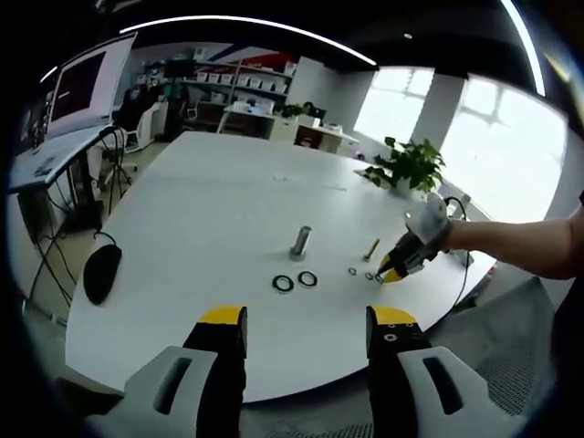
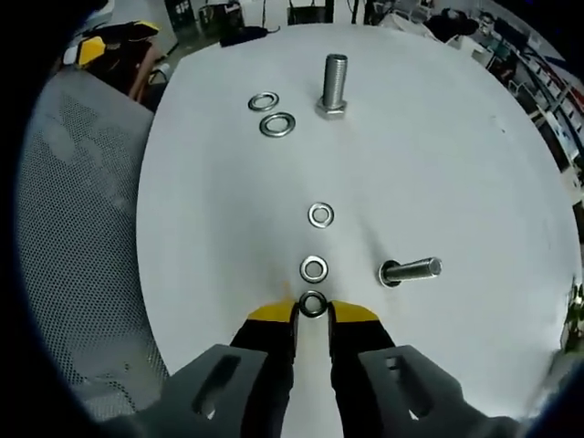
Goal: Place the washer onto the threaded stud by aligning its center hole with the stud, sliding it down to the base, and recovering from edge contact or off-axis alignment until the washer reaches the visible bottom stop.
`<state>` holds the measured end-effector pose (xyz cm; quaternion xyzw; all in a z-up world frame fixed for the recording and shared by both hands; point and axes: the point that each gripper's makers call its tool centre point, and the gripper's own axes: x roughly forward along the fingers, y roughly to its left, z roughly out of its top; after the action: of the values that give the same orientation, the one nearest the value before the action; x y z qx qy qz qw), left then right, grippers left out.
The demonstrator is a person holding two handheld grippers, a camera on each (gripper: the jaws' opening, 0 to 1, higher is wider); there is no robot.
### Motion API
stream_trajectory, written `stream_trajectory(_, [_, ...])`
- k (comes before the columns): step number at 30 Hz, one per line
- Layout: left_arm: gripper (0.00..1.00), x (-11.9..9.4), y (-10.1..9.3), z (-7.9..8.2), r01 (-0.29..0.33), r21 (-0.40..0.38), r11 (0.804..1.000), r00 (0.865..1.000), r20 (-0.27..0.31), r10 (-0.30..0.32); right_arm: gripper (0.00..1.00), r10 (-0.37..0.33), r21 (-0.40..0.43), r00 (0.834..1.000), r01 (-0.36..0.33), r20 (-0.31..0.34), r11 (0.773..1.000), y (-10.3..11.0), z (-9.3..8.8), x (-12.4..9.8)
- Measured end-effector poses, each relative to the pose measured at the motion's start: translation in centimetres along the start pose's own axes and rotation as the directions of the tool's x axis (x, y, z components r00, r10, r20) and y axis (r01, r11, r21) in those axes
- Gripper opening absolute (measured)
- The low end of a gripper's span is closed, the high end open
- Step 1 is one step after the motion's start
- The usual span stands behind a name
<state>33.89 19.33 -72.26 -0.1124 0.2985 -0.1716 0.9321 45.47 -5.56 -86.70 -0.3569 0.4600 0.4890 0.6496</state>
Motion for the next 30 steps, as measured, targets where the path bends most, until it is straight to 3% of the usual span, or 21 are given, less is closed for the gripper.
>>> stream_trajectory(11, [0.51, 0.0, 0.0, 0.0, 0.002, 0.002, 1.000, 1.000, 0.000, -0.002, 0.14, 0.014, 0.037, 1.000, -0.014, 0.002, 0.999, 0.2, 0.1, 0.0])
stream_trajectory(30, [0.51, 0.0, -0.1, 0.0, 0.005, 0.005, 1.000, 1.000, -0.003, -0.005, 0.14, 0.013, 0.016, 1.000, -0.013, -0.009, 1.000, -0.4, 0.3, -3.7])
